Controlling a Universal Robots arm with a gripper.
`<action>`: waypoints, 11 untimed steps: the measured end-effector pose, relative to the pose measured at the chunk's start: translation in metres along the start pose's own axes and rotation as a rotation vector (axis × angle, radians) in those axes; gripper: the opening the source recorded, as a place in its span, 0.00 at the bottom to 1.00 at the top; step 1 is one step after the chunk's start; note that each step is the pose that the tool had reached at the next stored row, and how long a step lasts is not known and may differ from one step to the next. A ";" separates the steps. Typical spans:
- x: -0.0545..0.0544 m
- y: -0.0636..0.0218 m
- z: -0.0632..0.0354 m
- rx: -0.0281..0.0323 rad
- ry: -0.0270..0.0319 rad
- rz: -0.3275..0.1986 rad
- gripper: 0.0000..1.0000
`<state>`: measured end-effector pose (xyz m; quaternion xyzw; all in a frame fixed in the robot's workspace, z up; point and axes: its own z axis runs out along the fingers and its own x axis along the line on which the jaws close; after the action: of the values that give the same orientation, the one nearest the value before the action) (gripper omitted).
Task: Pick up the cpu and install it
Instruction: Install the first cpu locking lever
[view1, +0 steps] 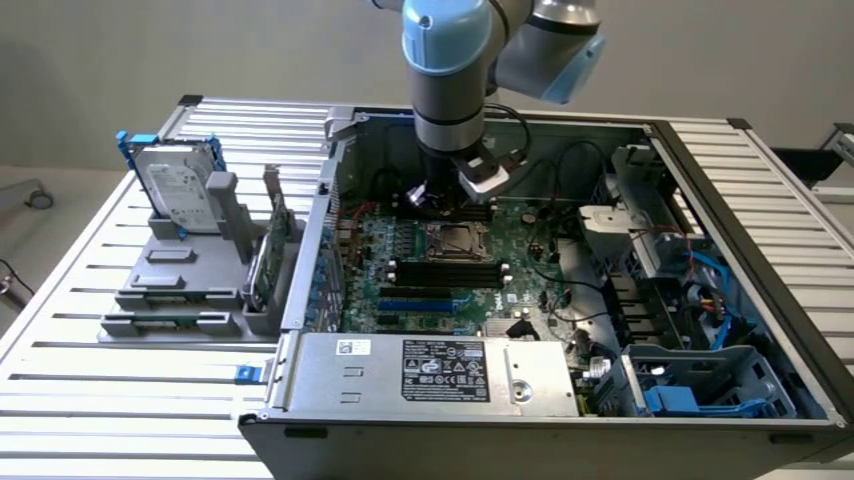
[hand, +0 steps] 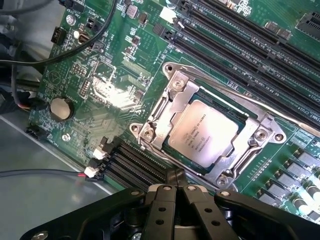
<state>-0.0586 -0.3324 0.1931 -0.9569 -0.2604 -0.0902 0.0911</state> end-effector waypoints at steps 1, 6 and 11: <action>0.000 0.0002 0.0001 0.0000 0.0000 0.000 0.11; 0.002 0.0015 0.0004 0.0000 0.0000 0.000 0.11; 0.005 0.0029 0.0007 0.0000 -0.0001 0.000 0.11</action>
<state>-0.0531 -0.3325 0.1931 -0.9569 -0.2604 -0.0902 0.0911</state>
